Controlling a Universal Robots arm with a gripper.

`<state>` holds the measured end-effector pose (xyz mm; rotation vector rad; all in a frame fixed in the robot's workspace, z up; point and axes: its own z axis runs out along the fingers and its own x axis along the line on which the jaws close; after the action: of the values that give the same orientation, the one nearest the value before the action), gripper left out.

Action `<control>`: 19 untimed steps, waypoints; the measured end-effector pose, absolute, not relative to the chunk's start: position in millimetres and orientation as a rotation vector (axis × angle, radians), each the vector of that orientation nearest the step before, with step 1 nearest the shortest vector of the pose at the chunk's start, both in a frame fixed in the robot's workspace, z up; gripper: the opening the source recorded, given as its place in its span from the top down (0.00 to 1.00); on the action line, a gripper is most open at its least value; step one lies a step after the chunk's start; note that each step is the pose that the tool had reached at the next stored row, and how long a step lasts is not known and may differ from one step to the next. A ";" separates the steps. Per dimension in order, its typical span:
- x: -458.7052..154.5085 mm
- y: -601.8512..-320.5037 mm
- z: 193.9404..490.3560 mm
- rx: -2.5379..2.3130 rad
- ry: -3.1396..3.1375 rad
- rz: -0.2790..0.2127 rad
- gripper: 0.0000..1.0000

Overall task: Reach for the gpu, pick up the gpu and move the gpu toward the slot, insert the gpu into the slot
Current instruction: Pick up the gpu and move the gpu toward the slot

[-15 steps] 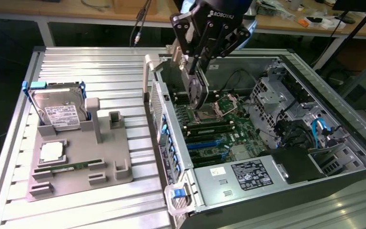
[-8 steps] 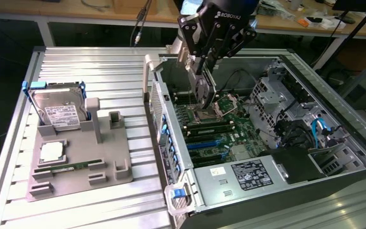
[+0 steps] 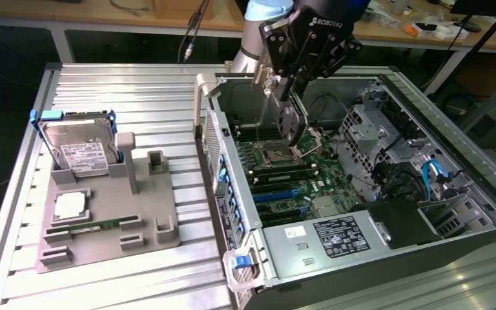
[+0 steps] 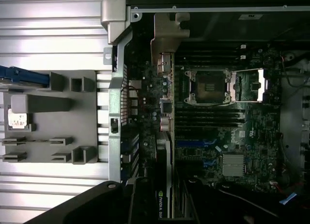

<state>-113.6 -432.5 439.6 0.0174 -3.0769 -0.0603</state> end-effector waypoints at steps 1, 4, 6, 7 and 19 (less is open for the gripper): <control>-111.3 -432.5 439.6 0.018 -3.077 -0.060 0.73; -104.5 -432.4 439.3 0.018 -3.077 -0.060 0.73; -102.2 -432.5 439.2 0.018 -3.078 -0.060 0.73; -101.2 -432.5 439.2 0.018 -3.079 -0.060 0.73; -85.5 -432.4 438.9 0.018 -3.101 -0.060 0.73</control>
<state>-85.5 -432.4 438.9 0.0185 -3.1012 -0.0604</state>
